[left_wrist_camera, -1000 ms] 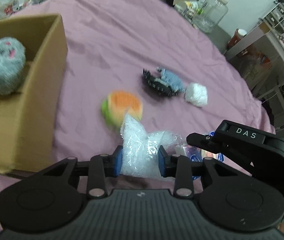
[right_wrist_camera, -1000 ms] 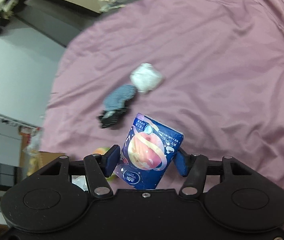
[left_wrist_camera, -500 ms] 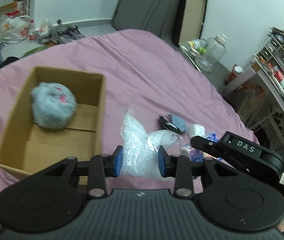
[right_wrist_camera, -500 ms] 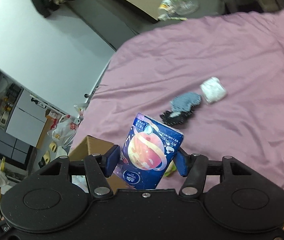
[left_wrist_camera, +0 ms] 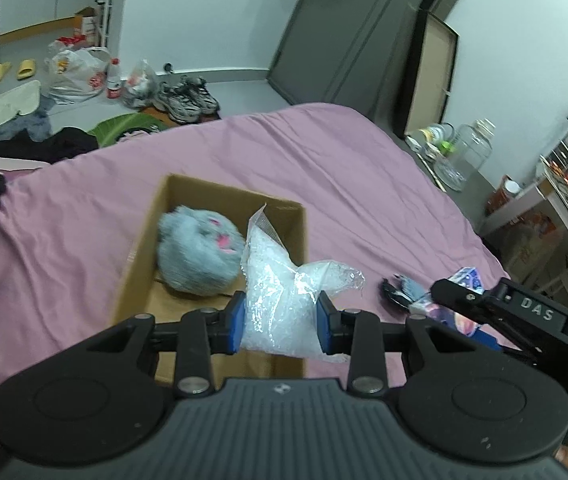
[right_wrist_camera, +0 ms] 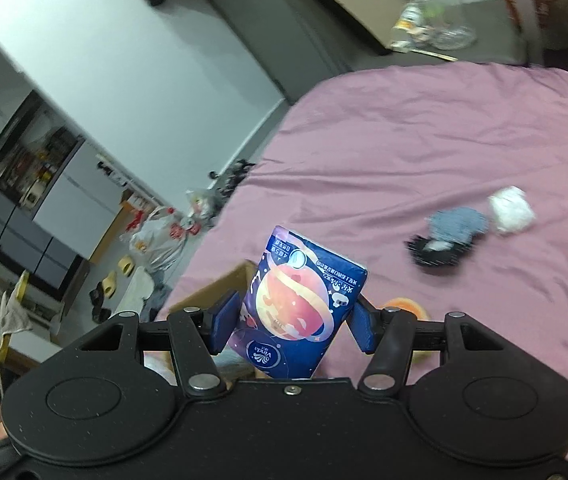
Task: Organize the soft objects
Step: 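Carry the white filling bag with the left gripper while the right gripper carries the tissue pack to the box, then open both grippers to drop the filling bag and tissue pack into the box, then move both open grippers back toward the hamburger plush and white bundle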
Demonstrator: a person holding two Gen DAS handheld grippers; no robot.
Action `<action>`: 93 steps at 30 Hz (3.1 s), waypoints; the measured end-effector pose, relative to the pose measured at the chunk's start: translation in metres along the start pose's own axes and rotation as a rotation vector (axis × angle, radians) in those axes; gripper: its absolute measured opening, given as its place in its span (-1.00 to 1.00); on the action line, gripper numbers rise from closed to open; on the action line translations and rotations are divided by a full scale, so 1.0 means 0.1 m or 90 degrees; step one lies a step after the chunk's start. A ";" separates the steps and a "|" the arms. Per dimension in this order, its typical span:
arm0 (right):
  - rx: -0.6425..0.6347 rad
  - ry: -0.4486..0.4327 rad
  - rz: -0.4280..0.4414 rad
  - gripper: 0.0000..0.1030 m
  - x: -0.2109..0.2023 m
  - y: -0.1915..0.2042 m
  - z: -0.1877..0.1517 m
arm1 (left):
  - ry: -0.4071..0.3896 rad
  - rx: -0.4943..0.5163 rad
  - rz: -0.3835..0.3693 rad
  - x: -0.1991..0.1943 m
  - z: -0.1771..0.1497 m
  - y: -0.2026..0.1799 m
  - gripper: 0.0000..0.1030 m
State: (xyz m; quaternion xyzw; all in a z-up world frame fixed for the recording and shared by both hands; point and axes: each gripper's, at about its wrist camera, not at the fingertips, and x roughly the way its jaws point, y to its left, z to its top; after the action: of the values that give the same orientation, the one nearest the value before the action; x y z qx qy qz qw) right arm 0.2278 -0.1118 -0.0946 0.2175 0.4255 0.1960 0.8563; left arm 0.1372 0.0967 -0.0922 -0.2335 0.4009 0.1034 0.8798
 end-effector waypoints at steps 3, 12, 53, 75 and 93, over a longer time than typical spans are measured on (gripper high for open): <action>-0.023 0.007 0.014 0.10 0.11 0.17 0.06 | -0.005 -0.007 0.011 0.00 0.04 0.13 -0.33; -0.087 0.060 0.036 0.10 0.52 0.54 0.14 | 0.000 -0.025 0.041 0.15 0.13 0.44 -0.33; -0.150 0.103 0.060 0.36 0.81 0.66 0.06 | 0.049 -0.022 0.099 0.66 0.13 0.54 -0.05; -0.047 0.071 0.017 0.60 -0.01 -0.24 0.56 | 0.004 0.042 0.091 0.34 0.21 -0.17 0.45; -0.004 0.059 -0.005 0.76 -0.15 -0.98 0.77 | 0.022 0.081 0.065 0.58 0.01 -1.05 0.46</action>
State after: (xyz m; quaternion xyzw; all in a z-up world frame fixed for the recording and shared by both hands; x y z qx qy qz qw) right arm 0.2966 -0.2167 -0.0955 0.2043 0.4646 0.2038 0.8372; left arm 0.2141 0.0059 -0.1009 -0.1583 0.4330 0.1181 0.8795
